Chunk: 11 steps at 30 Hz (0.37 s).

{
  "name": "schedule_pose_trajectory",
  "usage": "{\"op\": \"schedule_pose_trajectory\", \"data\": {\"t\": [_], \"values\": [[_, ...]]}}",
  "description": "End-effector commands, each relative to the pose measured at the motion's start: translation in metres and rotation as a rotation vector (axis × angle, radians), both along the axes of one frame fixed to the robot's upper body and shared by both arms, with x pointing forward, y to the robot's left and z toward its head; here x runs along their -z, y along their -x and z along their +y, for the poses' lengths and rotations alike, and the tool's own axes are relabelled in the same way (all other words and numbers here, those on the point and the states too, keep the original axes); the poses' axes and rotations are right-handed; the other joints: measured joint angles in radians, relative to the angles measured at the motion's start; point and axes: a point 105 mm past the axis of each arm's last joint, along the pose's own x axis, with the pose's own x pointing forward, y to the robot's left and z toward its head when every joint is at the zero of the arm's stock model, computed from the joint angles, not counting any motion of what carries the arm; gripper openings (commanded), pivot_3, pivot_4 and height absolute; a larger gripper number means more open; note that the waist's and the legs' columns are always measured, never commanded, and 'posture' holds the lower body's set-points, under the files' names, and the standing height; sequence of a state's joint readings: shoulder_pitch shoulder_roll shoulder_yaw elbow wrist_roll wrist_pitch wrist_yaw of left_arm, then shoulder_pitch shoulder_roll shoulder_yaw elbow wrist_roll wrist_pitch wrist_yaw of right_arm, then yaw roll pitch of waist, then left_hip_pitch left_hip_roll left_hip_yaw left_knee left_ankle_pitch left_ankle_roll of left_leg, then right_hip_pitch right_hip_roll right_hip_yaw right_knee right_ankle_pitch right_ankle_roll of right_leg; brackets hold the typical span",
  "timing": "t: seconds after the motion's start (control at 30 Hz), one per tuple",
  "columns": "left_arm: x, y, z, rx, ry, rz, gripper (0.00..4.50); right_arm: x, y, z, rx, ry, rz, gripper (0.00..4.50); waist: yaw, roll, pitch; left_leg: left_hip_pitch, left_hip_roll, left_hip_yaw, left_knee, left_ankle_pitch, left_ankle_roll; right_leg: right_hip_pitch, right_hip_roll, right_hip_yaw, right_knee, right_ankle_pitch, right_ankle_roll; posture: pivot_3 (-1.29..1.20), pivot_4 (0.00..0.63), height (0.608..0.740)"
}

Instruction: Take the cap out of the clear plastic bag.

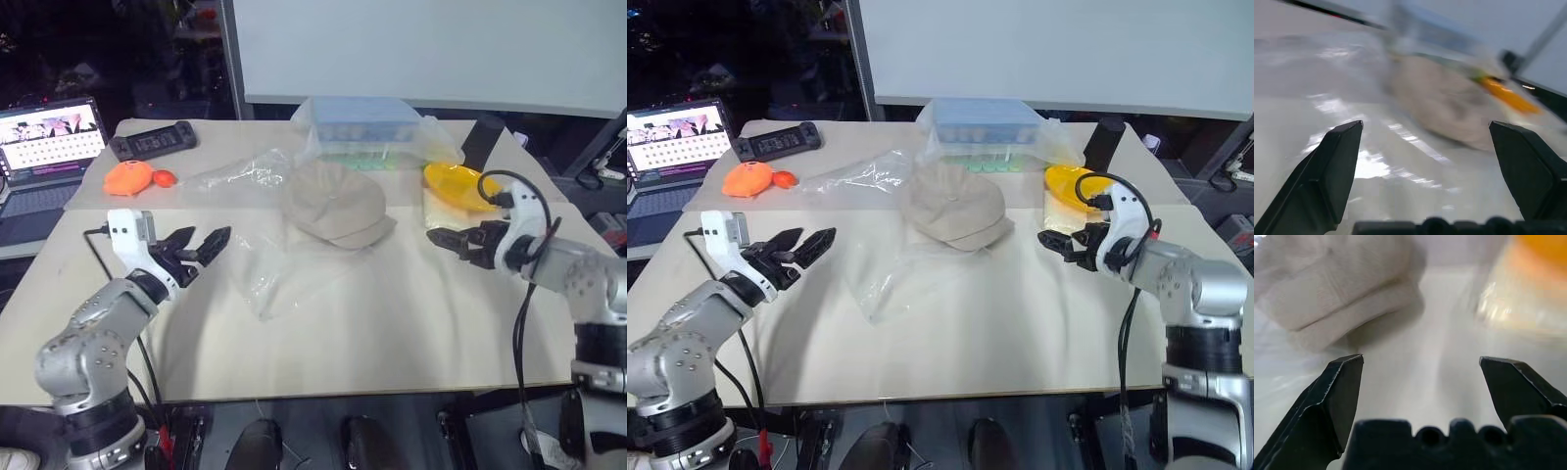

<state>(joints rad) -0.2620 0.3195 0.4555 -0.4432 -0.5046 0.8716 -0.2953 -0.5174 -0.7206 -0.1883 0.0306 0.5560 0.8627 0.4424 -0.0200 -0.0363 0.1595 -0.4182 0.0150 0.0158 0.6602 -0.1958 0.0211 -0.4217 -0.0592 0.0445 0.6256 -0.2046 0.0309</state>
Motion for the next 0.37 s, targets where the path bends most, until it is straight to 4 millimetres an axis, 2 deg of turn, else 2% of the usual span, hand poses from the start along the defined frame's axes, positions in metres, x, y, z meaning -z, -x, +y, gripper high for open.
{"op": "schedule_pose_trajectory", "data": {"t": [0.03,0.17,0.37], "values": [[-0.013,-0.001,0.010,-0.169,-0.089,-0.120,4.43,-0.001,-0.004,-0.004,0.021,0.123,-0.155,4.50,0.002,0.000,0.000,0.000,0.000,0.001,0.000,0.000,0.000,0.000,0.000,0.000,0.000,0.000,0.000,0.00,0.150,0.740],[0.008,0.003,0.010,-0.209,-0.292,-0.103,4.43,0.028,-0.005,-0.003,0.056,0.189,-0.172,4.50,-0.001,0.000,0.000,0.001,0.001,0.001,0.000,0.000,0.000,0.000,0.000,0.002,0.001,0.000,-0.001,0.00,0.150,0.740],[0.024,0.012,0.021,-0.276,-0.272,-0.109,4.43,0.048,-0.011,0.005,0.072,0.216,-0.195,4.50,0.003,0.000,0.000,0.002,0.001,0.003,-0.001,0.000,0.000,-0.001,0.000,0.003,0.002,0.000,-0.001,0.00,0.150,0.740]]}}
